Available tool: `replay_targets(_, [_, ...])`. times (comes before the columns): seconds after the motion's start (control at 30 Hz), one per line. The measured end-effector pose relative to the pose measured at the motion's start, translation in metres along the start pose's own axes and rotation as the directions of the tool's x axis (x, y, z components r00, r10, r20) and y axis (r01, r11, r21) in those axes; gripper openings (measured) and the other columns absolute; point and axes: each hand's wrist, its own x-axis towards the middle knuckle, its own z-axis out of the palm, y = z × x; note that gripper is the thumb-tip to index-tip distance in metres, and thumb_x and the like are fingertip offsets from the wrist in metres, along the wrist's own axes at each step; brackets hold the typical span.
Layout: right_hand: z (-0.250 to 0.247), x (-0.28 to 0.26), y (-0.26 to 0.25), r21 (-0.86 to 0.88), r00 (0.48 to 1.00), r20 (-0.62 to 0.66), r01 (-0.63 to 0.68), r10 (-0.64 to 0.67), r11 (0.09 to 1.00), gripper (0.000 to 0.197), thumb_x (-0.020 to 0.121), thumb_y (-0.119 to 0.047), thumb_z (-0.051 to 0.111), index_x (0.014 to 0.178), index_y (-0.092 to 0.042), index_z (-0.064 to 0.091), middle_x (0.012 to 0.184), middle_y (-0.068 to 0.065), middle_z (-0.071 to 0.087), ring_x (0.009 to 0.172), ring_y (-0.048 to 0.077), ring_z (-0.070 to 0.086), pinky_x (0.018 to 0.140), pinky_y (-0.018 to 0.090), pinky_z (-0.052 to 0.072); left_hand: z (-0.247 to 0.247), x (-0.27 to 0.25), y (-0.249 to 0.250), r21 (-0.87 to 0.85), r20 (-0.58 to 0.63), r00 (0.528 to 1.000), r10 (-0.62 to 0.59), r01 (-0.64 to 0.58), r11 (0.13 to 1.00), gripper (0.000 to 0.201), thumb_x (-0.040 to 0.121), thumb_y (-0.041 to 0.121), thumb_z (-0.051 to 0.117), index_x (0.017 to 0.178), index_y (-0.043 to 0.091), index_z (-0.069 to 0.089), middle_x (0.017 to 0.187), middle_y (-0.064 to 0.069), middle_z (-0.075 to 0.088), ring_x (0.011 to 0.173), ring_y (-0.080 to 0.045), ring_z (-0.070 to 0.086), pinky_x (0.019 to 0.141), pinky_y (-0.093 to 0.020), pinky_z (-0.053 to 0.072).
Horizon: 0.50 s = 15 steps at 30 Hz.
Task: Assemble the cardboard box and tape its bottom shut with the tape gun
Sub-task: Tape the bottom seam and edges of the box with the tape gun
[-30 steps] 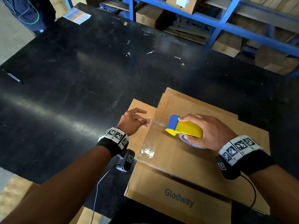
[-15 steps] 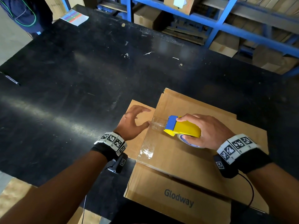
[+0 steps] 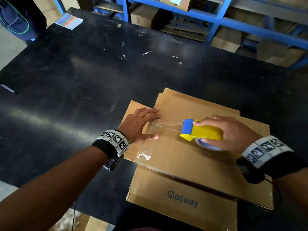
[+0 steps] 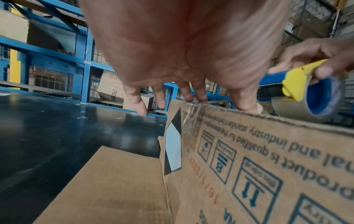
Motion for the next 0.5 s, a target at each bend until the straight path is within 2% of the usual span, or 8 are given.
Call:
replay_targets(0.1, [-0.017,-0.046,0.030,0.024,0.999,0.003,-0.047,0.047,0.999,0.066,0.075,-0.082,0.054,0.137,-0.059,0.044,0.113,-0.017,0.059,0.099,0.006,0.060,0.081,0.038,0.053,0.000,0.000,0.001,-0.004,-0.001,1.000,-0.001,0.001,1.000,0.088,0.082,0.081,0.058,0.157,0.045,0.031,0.168,0.024,0.021,0.154,-0.018,0.024,0.113,-0.060,0.034])
replay_targets(0.23, [-0.032,-0.098,0.067,0.019,0.994,0.027,-0.108,0.108,0.994,0.068,0.079,-0.081,0.050,0.142,-0.058,0.038,0.115,-0.010,0.058,0.100,0.012,0.061,0.080,0.043,0.056,-0.004,0.002,0.005,0.008,0.017,1.000,-0.019,0.019,1.000,0.088,0.082,0.077,0.062,0.158,0.044,0.031,0.168,0.022,0.022,0.153,-0.018,0.027,0.110,-0.059,0.036])
replay_targets(0.3, [-0.028,-0.107,0.076,0.006,0.991,0.045,-0.124,0.123,0.992,0.070,0.078,-0.084,0.046,0.143,-0.060,0.034,0.114,-0.011,0.056,0.098,0.012,0.059,0.079,0.041,0.056,-0.007,0.002,0.010,0.048,0.040,0.999,-0.032,0.030,0.998,0.090,0.082,0.075,0.064,0.158,0.043,0.031,0.169,0.020,0.023,0.153,-0.019,0.027,0.110,-0.061,0.038])
replay_targets(0.4, [-0.012,-0.104,0.081,-0.042,0.993,0.047,-0.103,0.105,0.994,0.068,0.079,-0.083,0.043,0.142,-0.058,0.036,0.110,-0.012,0.053,0.094,0.009,0.057,0.078,0.038,0.054,-0.016,0.006,0.023,0.144,0.085,0.993,-0.086,0.074,0.987,0.091,0.080,0.072,0.068,0.158,0.042,0.031,0.169,0.016,0.024,0.154,-0.023,0.024,0.111,-0.066,0.039])
replay_targets(0.5, [-0.003,-0.101,0.087,-0.044,0.996,0.007,-0.090,0.091,0.995,0.066,0.079,-0.077,0.047,0.141,-0.054,0.039,0.105,-0.010,0.053,0.088,0.012,0.057,0.074,0.039,0.053,-0.019,0.016,0.060,0.292,0.090,0.986,-0.139,0.108,0.950,0.088,0.080,0.058,0.077,0.155,0.036,0.036,0.169,0.007,0.026,0.159,-0.029,0.014,0.119,-0.061,0.031])
